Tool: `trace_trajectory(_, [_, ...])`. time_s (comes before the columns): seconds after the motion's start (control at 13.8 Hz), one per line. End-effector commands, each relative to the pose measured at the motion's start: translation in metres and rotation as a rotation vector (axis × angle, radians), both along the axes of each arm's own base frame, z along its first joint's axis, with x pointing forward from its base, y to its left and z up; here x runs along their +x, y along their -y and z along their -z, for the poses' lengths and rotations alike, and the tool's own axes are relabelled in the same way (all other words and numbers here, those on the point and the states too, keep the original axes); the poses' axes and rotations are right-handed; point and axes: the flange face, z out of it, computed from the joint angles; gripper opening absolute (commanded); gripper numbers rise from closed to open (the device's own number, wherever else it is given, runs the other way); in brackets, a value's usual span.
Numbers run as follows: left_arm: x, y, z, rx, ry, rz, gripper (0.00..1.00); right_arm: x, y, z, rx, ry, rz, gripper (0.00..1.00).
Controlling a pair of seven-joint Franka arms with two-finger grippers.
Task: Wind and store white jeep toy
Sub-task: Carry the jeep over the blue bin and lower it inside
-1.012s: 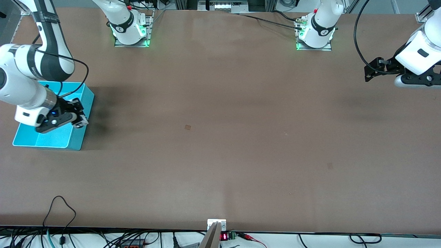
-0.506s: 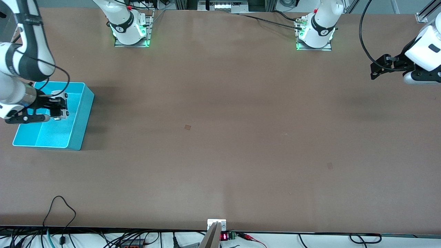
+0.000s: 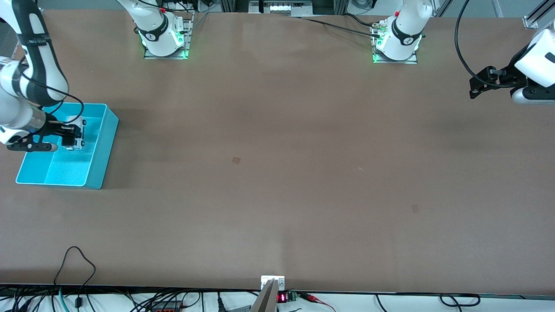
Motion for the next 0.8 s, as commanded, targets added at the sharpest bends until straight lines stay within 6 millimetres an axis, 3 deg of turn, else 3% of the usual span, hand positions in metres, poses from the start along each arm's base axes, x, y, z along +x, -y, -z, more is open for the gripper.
trace_trajectory(0.0, [-0.003, -0.002, -0.011, 0.0, 0.004, 0.006, 1.0, -0.015, 0.007, 0.022, -0.003, 0.024, 0.009, 0.0])
trace_trajectory(0.29, [-0.007, 0.001, -0.011, 0.006, -0.019, 0.012, 1.0, -0.027, 0.028, 0.056, 0.013, 0.047, 0.013, 0.0])
trace_trajectory(0.51, [-0.006, 0.003, -0.014, 0.004, -0.013, 0.015, 1.0, -0.032, 0.033, 0.061, 0.017, 0.038, 0.026, 0.01])
trace_trajectory(0.58, [-0.006, 0.003, -0.014, 0.004, -0.013, 0.015, 1.0, -0.032, 0.033, 0.06, 0.017, 0.037, 0.024, 0.15])
trace_trajectory(0.72, [-0.007, 0.003, -0.014, 0.004, -0.015, 0.016, 1.0, -0.03, 0.034, 0.054, 0.012, 0.045, 0.026, 0.79])
